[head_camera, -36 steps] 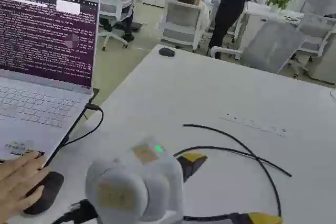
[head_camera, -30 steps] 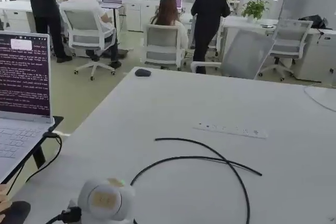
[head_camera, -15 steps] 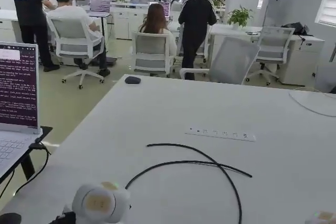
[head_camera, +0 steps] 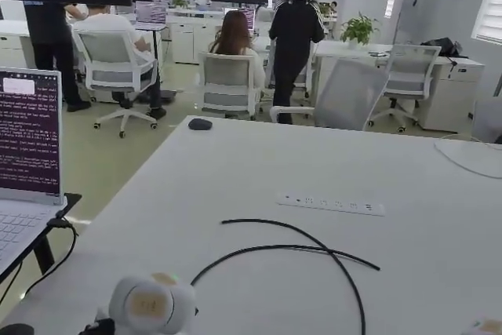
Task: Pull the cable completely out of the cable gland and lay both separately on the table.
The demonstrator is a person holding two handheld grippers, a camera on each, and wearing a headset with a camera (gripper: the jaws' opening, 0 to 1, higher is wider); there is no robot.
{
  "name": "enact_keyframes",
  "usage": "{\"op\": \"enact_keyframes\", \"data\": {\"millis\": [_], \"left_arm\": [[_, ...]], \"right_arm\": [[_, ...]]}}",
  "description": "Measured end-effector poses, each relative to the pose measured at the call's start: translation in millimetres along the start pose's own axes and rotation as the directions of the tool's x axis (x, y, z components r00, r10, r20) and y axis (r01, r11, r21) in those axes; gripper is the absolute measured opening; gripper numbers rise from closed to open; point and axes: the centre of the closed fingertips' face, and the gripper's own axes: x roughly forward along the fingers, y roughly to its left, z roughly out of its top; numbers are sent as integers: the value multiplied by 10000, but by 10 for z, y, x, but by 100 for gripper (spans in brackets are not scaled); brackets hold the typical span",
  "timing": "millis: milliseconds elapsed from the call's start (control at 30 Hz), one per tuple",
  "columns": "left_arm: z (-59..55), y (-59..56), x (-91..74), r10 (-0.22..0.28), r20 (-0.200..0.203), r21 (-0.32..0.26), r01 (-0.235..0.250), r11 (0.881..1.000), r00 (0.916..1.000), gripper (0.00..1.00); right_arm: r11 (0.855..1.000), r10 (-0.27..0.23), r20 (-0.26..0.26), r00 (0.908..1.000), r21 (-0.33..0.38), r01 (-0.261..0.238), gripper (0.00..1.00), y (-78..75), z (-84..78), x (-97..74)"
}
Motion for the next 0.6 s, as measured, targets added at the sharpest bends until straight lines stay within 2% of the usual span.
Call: {"op": "enact_keyframes", "data": {"millis": [200,367,600], "left_arm": [[18,6,-6,77,97,-38,-76,10000,9999,91],[-24,10,-2,116,-87,94,-115,9999,9999,91],[-25,9,-6,95,-71,91,-95,9999,9999,91]], "right_arm": [[9999,115,-39,9999,-13,-115,78,23,-17,1],[9998,187,25,9998,48,-187,77,35,-9,5],[9998,214,-12,9998,-6,-214,77,50,-15,7]]}}
